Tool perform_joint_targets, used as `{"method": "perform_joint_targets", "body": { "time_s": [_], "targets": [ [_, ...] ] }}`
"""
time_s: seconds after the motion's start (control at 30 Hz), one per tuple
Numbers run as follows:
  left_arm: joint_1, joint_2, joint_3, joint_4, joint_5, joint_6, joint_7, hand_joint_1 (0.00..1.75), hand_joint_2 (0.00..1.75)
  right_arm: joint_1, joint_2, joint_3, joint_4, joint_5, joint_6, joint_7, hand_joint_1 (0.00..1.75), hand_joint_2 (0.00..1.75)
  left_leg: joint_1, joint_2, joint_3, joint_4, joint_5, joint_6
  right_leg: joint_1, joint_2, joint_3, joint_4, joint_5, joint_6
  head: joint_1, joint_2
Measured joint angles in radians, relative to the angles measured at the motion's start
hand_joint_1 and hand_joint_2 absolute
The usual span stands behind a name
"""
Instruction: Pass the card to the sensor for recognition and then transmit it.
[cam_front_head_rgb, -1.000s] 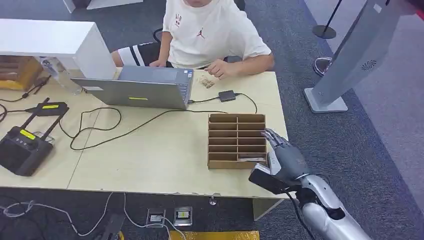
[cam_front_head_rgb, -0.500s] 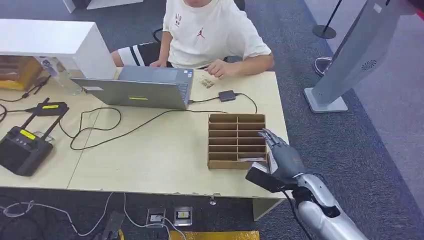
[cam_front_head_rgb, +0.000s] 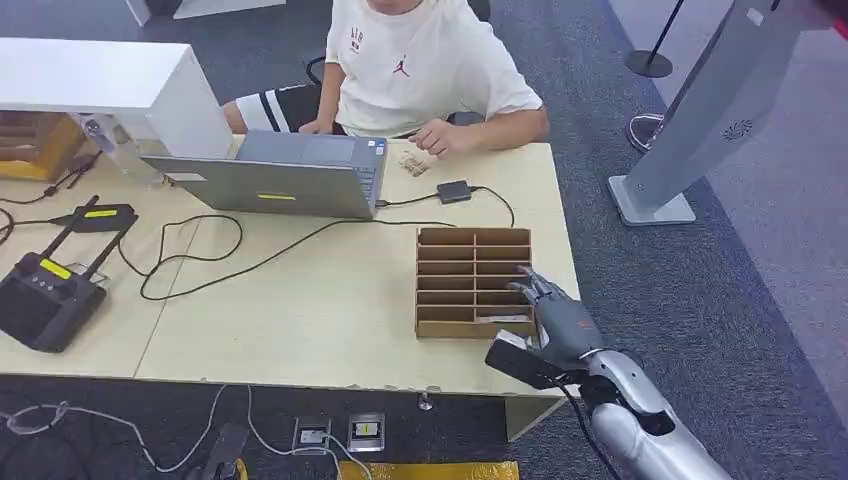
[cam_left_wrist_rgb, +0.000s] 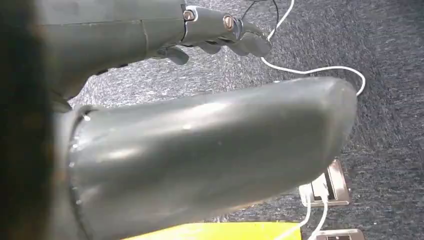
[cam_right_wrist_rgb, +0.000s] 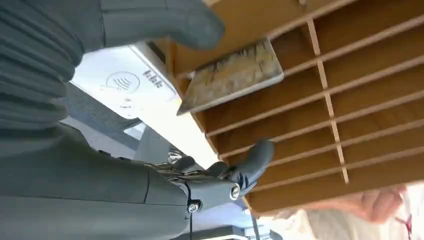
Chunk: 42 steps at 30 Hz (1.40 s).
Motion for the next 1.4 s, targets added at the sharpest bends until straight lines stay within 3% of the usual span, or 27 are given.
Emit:
{"method": "perform_joint_targets", "body": {
  "time_s": [0.17, 0.53, 0.7, 0.87, 1.0, 1.23, 1.4],
  "targets": [
    [0.000, 0.000, 0.000, 0.000, 0.001, 0.001, 0.005, 0.00, 0.00, -0.008, -0.001, 0.010, 0.000, 0.007, 0.053, 0.024, 1.75, 1.75, 0.000, 0.000, 0.000, 0.000, 0.000, 0.000, 0.000, 0.000, 0.000, 0.000, 0.000, 0.000, 0.000, 0.000],
    [0.003, 0.000, 0.000, 0.000, 0.004, 0.002, 0.005, 0.00, 0.00, -0.033, 0.000, 0.022, 0.000, 0.010, 0.069, 0.027, 1.75, 1.75, 0.000, 0.000, 0.000, 0.000, 0.000, 0.000, 0.000, 0.000, 0.000, 0.000, 0.000, 0.000, 0.000, 0.000],
    [0.005, 0.000, 0.000, 0.000, 0.004, 0.003, 0.005, 0.00, 0.00, -0.041, 0.003, 0.022, 0.004, 0.034, 0.039, 0.024, 1.75, 1.75, 0.000, 0.000, 0.000, 0.000, 0.000, 0.000, 0.000, 0.000, 0.000, 0.000, 0.000, 0.000, 0.000, 0.000],
    [0.007, 0.000, 0.000, 0.000, 0.005, 0.009, 0.001, 0.00, 0.00, -0.064, 0.013, 0.015, 0.006, 0.063, -0.039, 0.025, 1.75, 1.75, 0.000, 0.000, 0.000, 0.000, 0.000, 0.000, 0.000, 0.000, 0.000, 0.000, 0.000, 0.000, 0.000, 0.000],
    [0.013, -0.002, 0.001, 0.000, 0.015, 0.025, -0.013, 0.00, 0.00, -0.113, 0.020, -0.023, 0.006, 0.084, -0.093, 0.018, 1.75, 1.75, 0.000, 0.000, 0.000, 0.000, 0.000, 0.000, 0.000, 0.000, 0.000, 0.000, 0.000, 0.000, 0.000, 0.000],
    [0.014, -0.010, 0.001, 0.000, 0.010, 0.026, -0.017, 0.00, 0.00, -0.274, 0.026, -0.147, 0.010, 0.113, -0.096, -0.056, 1.75, 1.75, 0.000, 0.000, 0.000, 0.000, 0.001, 0.001, 0.000, 0.000, 0.000, 0.000, 0.001, 0.000, 0.000, 0.000],
    [0.015, -0.011, 0.001, 0.000, 0.008, 0.026, -0.017, 0.00, 0.00, -0.298, 0.036, -0.190, 0.015, 0.116, -0.098, -0.066, 1.75, 1.75, 0.000, 0.000, 0.000, 0.000, 0.001, 0.001, 0.000, 0.000, 0.000, 0.000, 0.001, 0.000, 0.000, 0.000]
  ]
}}
